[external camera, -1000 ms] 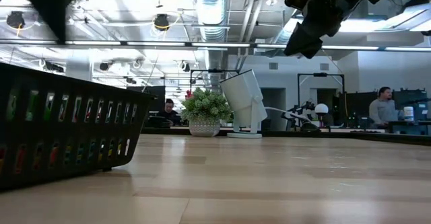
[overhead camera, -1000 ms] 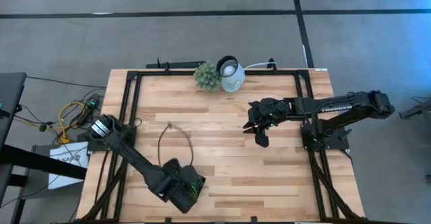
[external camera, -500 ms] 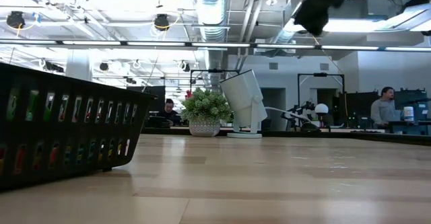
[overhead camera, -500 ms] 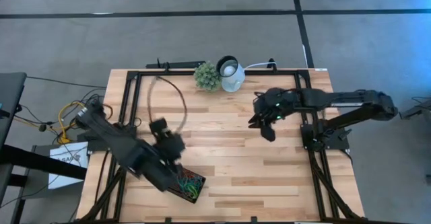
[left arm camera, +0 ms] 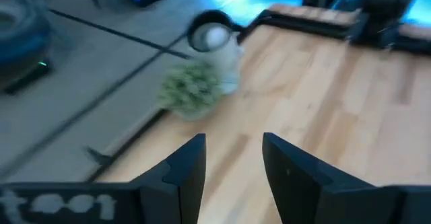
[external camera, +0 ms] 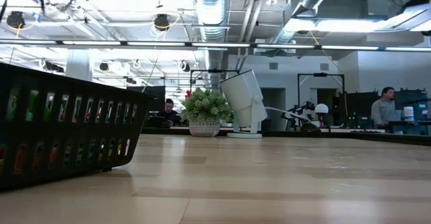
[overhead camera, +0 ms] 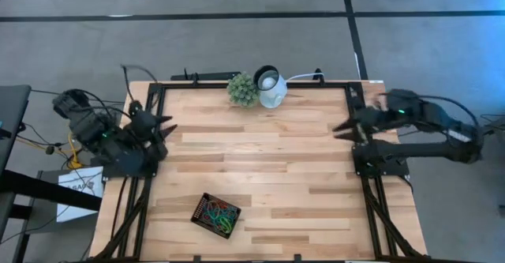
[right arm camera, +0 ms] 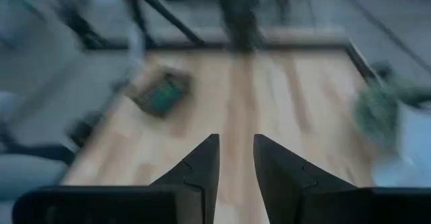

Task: Pick and place items into bin
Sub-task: Return to Home Position

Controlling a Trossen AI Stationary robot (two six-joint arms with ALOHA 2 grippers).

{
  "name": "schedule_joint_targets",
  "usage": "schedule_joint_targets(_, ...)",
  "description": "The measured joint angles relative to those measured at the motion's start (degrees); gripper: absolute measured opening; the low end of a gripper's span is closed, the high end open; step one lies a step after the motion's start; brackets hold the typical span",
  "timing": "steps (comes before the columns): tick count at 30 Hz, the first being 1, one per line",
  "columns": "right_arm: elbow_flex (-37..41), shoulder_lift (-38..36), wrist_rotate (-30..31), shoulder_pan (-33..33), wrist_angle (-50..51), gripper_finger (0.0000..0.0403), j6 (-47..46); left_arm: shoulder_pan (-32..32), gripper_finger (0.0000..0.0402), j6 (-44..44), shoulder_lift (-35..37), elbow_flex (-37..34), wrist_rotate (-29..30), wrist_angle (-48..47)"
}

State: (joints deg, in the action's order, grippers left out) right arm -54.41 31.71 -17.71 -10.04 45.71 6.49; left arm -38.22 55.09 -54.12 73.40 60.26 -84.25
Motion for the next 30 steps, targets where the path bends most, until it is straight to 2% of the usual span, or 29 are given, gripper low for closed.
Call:
schedule_joint_targets(2, 5.6, -6.9, -6.8, -1.0, -6.1, 0.0085, -0.6, -0.9, 0.0136, -1.7, 5.5, -9.7, -0.3, 10.6)
schedule_joint_targets(5, 14.9, -15.2, -15.2, -1.8, -15.0, 0.0085, -2.7, -2.0, 0.0136, -16.4, 11.6, -24.6, -2.1, 37.6)
schedule_joint_targets(7, 19.8, -19.2, -16.5, -2.1, -18.3, 0.0085, -4.5, -2.3, 0.0136, -29.2, 14.1, -33.5, -4.1, 57.4)
schedule_joint_targets(10, 21.7, -22.4, -16.7, -2.1, -24.8, 0.0085, -7.3, -2.2, 0.0136, -44.4, 17.1, -44.3, -8.2, 83.1)
schedule_joint_targets(13, 22.0, -24.4, -16.8, -2.1, -24.8, 0.0085, -7.6, -2.2, 0.0136, -57.8, 20.5, -51.3, -14.7, 97.6)
schedule_joint_targets(17, 21.9, -25.5, -16.9, -2.0, -27.2, 0.0085, -9.2, -2.2, 0.0136, -67.7, 29.2, -54.9, -15.9, 101.5)
schedule_joint_targets(20, 24.2, -25.4, -16.8, -2.0, -31.8, 0.0085, -11.5, -2.2, 0.0136, -67.8, 37.3, -57.1, -16.3, 100.3)
schedule_joint_targets(23, 29.6, -25.4, -16.9, -2.0, -38.4, 0.0085, -12.7, -2.1, 0.0136, -65.6, 44.2, -61.1, -21.2, 101.0)
schedule_joint_targets(27, 39.6, -25.4, -16.8, -2.0, -53.7, 0.0085, -15.8, -1.5, 0.0136, -68.0, 48.6, -68.9, -29.3, 110.2)
schedule_joint_targets(30, 43.0, -25.4, -16.8, -2.0, -57.9, 0.0085, -17.7, -1.1, 0.0136, -69.3, 50.3, -71.6, -29.8, 114.1)
